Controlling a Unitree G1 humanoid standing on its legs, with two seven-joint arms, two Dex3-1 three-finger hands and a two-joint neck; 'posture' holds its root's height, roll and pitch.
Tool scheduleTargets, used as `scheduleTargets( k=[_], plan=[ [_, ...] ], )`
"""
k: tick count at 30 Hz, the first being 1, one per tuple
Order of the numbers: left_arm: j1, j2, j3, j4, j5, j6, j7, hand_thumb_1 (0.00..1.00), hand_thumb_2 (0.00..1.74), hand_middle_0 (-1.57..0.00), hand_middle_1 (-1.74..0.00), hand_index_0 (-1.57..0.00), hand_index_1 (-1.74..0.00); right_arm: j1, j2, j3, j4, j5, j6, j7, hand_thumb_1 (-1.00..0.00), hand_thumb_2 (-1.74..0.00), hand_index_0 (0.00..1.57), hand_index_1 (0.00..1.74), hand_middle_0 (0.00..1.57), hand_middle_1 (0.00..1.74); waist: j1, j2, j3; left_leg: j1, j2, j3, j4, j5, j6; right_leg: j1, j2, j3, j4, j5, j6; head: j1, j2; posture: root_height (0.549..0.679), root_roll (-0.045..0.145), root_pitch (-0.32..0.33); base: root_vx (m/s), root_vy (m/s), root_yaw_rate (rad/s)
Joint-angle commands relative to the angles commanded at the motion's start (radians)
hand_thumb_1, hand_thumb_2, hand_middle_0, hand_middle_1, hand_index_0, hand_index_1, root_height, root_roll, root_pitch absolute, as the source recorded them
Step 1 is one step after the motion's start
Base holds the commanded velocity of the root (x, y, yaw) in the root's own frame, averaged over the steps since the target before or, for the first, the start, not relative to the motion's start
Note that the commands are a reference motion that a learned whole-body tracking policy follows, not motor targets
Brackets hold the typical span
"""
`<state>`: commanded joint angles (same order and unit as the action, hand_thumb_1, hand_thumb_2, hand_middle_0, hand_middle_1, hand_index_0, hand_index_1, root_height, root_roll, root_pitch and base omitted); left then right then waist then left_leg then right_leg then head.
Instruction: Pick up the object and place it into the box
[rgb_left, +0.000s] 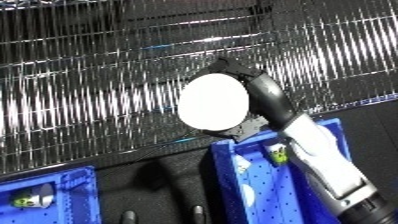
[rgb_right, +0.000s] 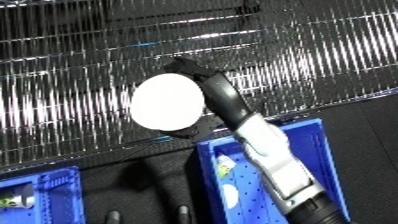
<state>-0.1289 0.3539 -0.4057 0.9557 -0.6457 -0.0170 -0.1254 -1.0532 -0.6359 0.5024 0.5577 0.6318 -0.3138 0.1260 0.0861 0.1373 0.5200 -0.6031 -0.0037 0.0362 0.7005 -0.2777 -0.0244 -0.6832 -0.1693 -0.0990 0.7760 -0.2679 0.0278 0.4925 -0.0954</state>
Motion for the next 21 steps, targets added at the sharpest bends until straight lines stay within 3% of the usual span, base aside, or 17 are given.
scheduleTargets(
  k=[9, 13, 21],
  plan=[
    [0.014, -0.020, 0.069, 0.012, -0.011, -0.012, 0.018, 0.00, 0.00, 0.00, 0.00, 0.00, 0.00, 0.248, -0.017, -0.187, -0.345, -0.060, 0.018, -0.159, -0.85, -1.48, 1.33, 1.48, 1.33, 1.48, -0.073, -0.036, 0.000, 0.013, 0.010, 0.020, 0.006, -0.013, 0.0037, 0.003, 0.0284, 0.029, -0.005, 0.000, 0.0031, -0.121, 0.011, 0.631, 0.084, 0.166, -0.032, 0.015, -0.157],
    [0.020, -0.022, 0.099, 0.025, -0.016, -0.024, 0.019, 0.00, 0.00, 0.00, 0.00, 0.00, 0.00, 0.362, -0.025, -0.243, -0.428, -0.098, 0.011, -0.204, -0.85, -1.48, 1.33, 1.48, 1.33, 1.48, -0.103, -0.050, 0.000, 0.021, 0.016, 0.030, -0.001, -0.012, 0.0026, 0.010, 0.0386, 0.040, -0.016, 0.004, 0.0062, -0.162, 0.013, 0.632, 0.082, 0.167, -0.038, 0.002, -0.132],
    [0.036, -0.020, 0.155, 0.077, -0.031, -0.048, 0.005, 0.00, 0.00, 0.00, 0.00, 0.00, 0.00, 0.582, -0.013, -0.353, -0.411, -0.023, -0.059, -0.267, -0.85, -1.48, 1.33, 1.48, 1.33, 1.48, -0.149, -0.077, 0.000, 0.063, 0.030, 0.045, -0.026, -0.015, -0.0008, 0.047, 0.0506, 0.054, -0.045, 0.008, 0.0120, -0.172, -0.004, 0.636, 0.077, 0.153, -0.024, 0.001, -0.128]
  ],
)
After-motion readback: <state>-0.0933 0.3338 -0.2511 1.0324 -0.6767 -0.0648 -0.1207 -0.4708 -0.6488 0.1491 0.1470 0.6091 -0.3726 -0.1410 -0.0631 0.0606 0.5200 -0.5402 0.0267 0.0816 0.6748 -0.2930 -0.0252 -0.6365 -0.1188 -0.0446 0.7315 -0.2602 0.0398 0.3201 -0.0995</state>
